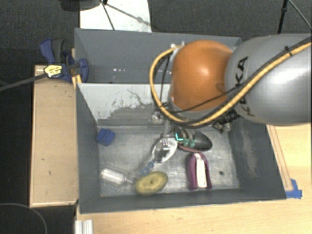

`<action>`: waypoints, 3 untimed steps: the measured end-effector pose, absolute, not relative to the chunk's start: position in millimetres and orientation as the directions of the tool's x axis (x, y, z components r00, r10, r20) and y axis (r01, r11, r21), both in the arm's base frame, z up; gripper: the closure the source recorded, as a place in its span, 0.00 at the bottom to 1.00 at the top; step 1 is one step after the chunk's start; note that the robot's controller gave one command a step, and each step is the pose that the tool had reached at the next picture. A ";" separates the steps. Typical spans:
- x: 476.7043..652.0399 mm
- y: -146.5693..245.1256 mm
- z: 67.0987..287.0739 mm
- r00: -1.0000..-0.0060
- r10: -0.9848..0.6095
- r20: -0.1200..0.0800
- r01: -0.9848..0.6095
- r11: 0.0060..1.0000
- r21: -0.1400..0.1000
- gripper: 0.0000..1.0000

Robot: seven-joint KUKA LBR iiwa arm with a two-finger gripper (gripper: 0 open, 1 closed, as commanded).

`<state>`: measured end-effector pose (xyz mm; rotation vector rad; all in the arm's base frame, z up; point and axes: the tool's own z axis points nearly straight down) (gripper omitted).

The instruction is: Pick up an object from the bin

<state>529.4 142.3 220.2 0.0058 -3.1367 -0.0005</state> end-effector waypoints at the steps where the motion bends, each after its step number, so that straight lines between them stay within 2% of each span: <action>1: 549.1 74.3 71.2 -0.949 -0.315 -0.008 -0.315 0.949 0.001 0.00; 2: 550.7 75.8 74.3 -0.951 -0.310 -0.014 -0.310 0.951 0.000 1.00; 3: 545.2 71.5 226.9 -0.831 -0.556 -0.009 -0.556 0.831 -0.004 1.00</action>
Offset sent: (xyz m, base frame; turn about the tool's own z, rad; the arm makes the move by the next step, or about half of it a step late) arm 0.0173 -0.0679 -0.1502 -0.3188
